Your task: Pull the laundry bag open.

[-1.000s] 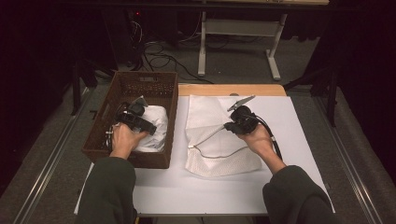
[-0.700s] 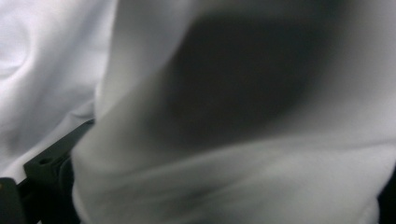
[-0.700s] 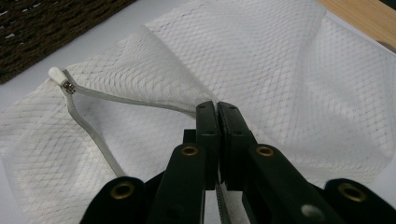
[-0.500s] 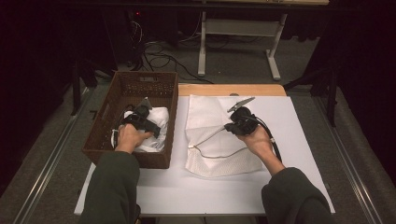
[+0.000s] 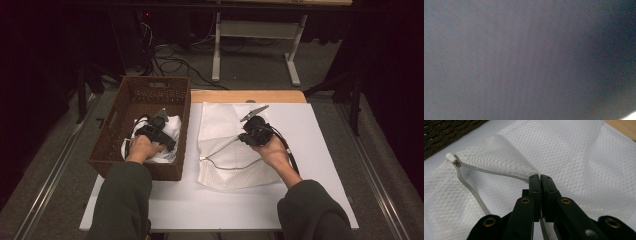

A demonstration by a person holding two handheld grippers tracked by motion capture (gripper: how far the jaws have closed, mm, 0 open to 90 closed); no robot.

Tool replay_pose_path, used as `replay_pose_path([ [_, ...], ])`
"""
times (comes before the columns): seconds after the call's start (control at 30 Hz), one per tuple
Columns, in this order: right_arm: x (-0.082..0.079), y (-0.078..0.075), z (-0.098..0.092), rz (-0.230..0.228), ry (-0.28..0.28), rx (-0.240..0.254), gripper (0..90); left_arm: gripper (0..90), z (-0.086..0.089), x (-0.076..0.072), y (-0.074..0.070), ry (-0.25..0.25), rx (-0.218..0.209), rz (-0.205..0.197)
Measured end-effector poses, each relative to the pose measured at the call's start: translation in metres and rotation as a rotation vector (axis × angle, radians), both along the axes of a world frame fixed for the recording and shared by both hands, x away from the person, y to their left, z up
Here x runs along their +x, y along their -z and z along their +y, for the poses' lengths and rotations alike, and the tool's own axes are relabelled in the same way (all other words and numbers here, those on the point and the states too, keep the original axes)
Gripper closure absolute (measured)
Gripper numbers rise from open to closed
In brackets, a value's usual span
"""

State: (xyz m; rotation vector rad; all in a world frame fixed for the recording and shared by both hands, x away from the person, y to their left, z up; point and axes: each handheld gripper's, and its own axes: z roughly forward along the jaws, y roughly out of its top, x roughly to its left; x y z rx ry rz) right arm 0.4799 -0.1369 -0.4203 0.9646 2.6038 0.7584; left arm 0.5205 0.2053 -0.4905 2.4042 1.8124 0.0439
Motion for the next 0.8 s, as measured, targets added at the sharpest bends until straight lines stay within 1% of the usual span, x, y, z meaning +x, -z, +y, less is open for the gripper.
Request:
replay_pose_path([
  [0.03, 0.000, 0.001, 0.000, 0.000, -0.003, 0.003, 88.6, 4.6, -0.001, 0.000, -0.001, -0.001, -0.005, 0.005],
  [0.13, 0.000, 0.003, 0.001, 0.010, -0.006, 0.001, 88.6, 13.6, -0.004, -0.001, -0.005, -0.011, 0.001, 0.002],
  [0.2, -0.001, 0.002, 0.000, 0.008, -0.005, 0.004, 88.6, 21.9, -0.006, -0.002, -0.008, -0.015, 0.002, 0.002],
  [0.3, -0.003, 0.001, 0.000, 0.007, -0.005, 0.011, 88.7, 34.6, -0.008, -0.004, -0.011, -0.037, 0.011, -0.006],
  [0.4, -0.005, 0.000, 0.000, 0.002, -0.016, 0.009, 88.7, 45.4, -0.011, -0.006, -0.013, -0.035, 0.020, -0.010],
  [0.43, -0.005, 0.000, 0.000, 0.002, -0.017, 0.012, 88.7, 48.4, -0.013, -0.006, -0.014, -0.031, 0.030, -0.020],
  [0.5, -0.005, 0.000, 0.000, 0.001, -0.025, 0.016, 88.7, 54.2, -0.017, -0.006, -0.016, -0.015, 0.059, -0.014],
  [0.57, -0.005, 0.000, 0.000, 0.010, -0.024, 0.021, 88.7, 57.8, -0.024, -0.007, -0.018, -0.001, 0.097, -0.021],
  [0.6, -0.005, 0.001, 0.000, 0.011, -0.024, 0.026, 88.7, 59.2, -0.026, -0.008, -0.019, 0.010, 0.109, -0.026],
  [0.63, -0.006, 0.002, 0.000, 0.011, -0.030, 0.025, 88.7, 60.1, -0.026, -0.008, -0.021, 0.014, 0.112, -0.030],
  [0.7, -0.009, 0.002, 0.000, 0.013, -0.031, 0.021, 88.7, 61.6, -0.026, -0.011, -0.027, 0.009, 0.112, -0.061],
  [0.77, -0.012, 0.001, -0.002, 0.006, -0.033, 0.012, 88.8, 62.4, -0.026, -0.016, -0.037, 0.015, 0.112, -0.114],
  [0.8, -0.013, 0.000, -0.003, 0.002, -0.030, 0.017, 88.8, 62.7, -0.026, -0.019, -0.042, 0.014, 0.107, -0.133],
])
